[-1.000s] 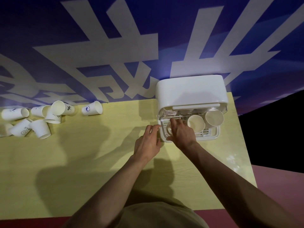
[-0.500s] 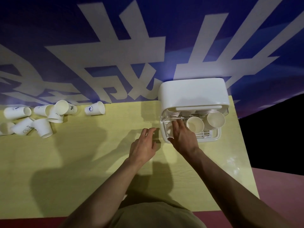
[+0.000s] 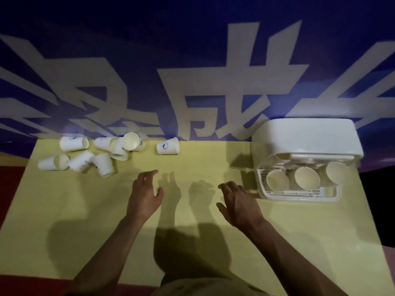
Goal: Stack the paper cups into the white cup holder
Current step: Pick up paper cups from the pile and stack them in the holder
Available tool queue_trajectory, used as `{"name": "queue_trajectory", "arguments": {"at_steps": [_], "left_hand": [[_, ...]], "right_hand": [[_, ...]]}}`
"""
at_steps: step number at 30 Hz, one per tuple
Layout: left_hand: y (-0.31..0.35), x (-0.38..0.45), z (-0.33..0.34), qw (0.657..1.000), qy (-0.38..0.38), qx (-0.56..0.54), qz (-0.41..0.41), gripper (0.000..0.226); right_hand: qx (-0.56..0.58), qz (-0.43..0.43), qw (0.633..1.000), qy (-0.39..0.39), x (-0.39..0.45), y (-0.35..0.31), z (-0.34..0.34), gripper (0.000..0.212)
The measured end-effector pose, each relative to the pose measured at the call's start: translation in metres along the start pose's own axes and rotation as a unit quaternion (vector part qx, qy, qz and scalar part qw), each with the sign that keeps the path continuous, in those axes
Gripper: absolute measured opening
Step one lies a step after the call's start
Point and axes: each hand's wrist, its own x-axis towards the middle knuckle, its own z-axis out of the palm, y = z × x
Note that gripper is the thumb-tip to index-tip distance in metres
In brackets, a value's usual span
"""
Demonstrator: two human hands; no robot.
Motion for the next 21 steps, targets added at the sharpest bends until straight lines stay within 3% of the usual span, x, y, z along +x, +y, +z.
{"name": "queue_trajectory", "arguments": {"at_steps": [8,12,16,21], "left_hand": [[-0.071,0.112,-0.042,0.998,0.062,0.009,-0.014,0.083],[-0.077,0.152,-0.035,0.999,0.032,0.013,-0.040,0.090],[-0.084,0.174,-0.018,0.999,-0.001,0.023,-0.039,0.080],[-0.089,0.184,-0.008,0.999,0.022,-0.028,-0.041,0.057]], "right_hand": [[-0.038,-0.028,0.999,0.019,0.093,-0.077,0.009,0.066],[-0.052,-0.033,0.998,0.034,0.141,-0.096,0.007,0.070],[-0.079,-0.038,0.995,0.040,0.187,-0.107,0.005,0.077],[-0.114,-0.062,0.991,0.017,0.233,-0.116,0.014,0.090]]}}
